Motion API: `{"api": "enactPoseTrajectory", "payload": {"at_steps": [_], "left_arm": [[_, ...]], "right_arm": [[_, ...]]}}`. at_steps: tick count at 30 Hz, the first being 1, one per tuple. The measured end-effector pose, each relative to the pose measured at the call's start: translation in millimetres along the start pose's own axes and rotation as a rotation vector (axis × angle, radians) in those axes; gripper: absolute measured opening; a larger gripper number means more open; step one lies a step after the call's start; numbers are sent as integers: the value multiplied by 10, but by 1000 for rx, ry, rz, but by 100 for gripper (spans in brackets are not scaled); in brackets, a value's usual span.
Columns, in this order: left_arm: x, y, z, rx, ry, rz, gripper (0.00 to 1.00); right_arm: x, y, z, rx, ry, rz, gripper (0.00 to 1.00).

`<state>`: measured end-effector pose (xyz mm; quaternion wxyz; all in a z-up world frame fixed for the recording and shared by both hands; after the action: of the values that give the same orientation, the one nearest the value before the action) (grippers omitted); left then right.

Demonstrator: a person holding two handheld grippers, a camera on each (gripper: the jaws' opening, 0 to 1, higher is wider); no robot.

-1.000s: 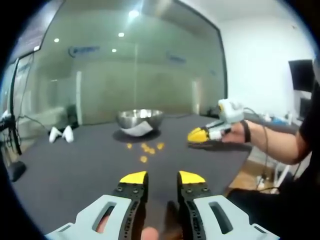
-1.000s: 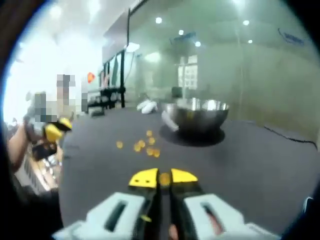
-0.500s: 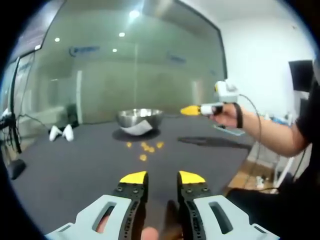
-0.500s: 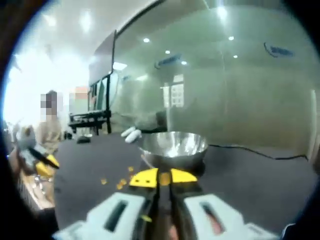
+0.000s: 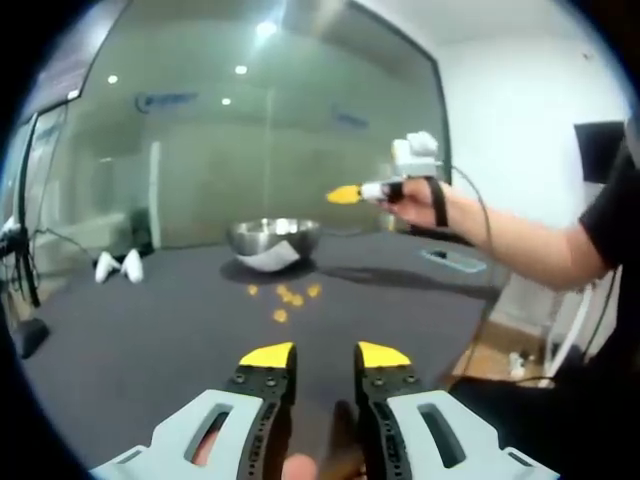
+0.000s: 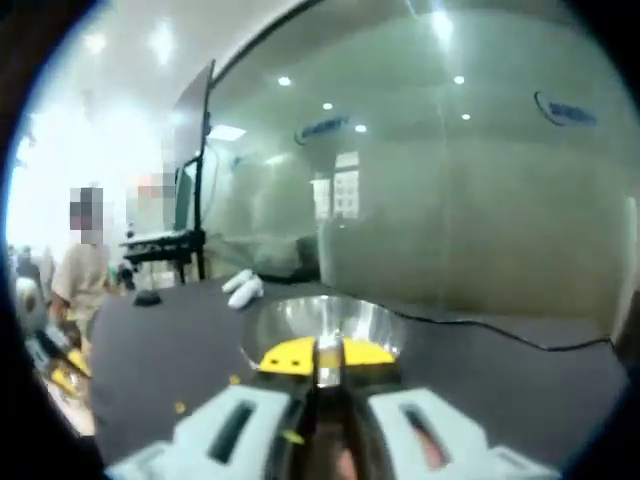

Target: Pick up the QQ candy scattered on the table and place it into the stainless steel bowl on the table

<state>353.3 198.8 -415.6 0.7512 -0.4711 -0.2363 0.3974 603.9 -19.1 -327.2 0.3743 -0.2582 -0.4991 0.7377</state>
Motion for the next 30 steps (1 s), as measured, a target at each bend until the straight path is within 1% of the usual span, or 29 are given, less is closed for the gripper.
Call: {"api": "enactPoseTrajectory", "payload": {"at_steps": [2, 3, 4, 6, 10, 11, 14, 16, 18, 20, 21, 22, 23, 24, 26, 27, 28, 30], "left_arm": [[-3, 0, -7, 0, 2, 1, 25], [-6, -1, -13, 0, 2, 3, 25], [-3, -5, -21, 1, 3, 4, 25], [-13, -16, -30, 3, 5, -1, 25], [-20, -45, -16, -1, 8, -11, 25], [5, -61, -5, -4, 1, -6, 25], [33, -82, 9, -11, -6, 3, 25], [35, -80, 10, -8, -8, -3, 25], [46, -72, 2, -4, -7, -1, 25], [53, -60, -11, 2, -8, -1, 25], [54, -57, -14, 3, -7, -1, 25], [56, -56, -18, 4, -6, 0, 25], [61, -56, -19, 3, -8, 3, 25], [74, -58, -21, 2, -11, 5, 25], [86, -61, -25, 2, -13, 10, 25], [87, -63, -26, 2, -14, 9, 25], [88, -65, -29, 3, -16, 8, 25], [87, -72, -32, 3, -16, 6, 25]], "right_arm": [[1, -59, -112, 3, -11, 5, 9], [-6, -77, -221, 13, -21, 10, 9], [1, -86, -283, 20, -26, 9, 9], [98, -83, -330, 27, -33, 7, 9], [148, -95, -449, 47, -54, 5, 9], [210, -87, -455, 43, -71, -24, 9], [229, -83, -495, 48, -71, -26, 9], [215, -84, -503, 47, -66, -28, 9], [183, -72, -518, 51, -62, -60, 9], [191, -28, -503, 62, -58, -60, 9], [157, 5, -548, 67, -59, -57, 9], [165, 13, -550, 70, -71, -45, 12], [188, 19, -521, 84, -80, -53, 16], [194, 19, -510, 83, -93, -61, 22], [209, 13, -476, 70, -113, -71, 20], [133, -4, -484, 67, -114, -73, 19], [123, -8, -478, 66, -113, -71, 19], [159, 0, -485, 71, -115, -65, 19]]}}
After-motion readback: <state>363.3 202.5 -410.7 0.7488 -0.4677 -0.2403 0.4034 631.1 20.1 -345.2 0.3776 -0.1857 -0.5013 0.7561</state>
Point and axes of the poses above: the point that each gripper's makers call its tool centre point, and the gripper's own axes: z roughly backward along the fingers, x roughly to its left, y roughly out of its underside, the point moved 5 cm from there along z, roughly backward along the fingers, and after that the axes turned 15 degrees about x, right-handed, at the moved point
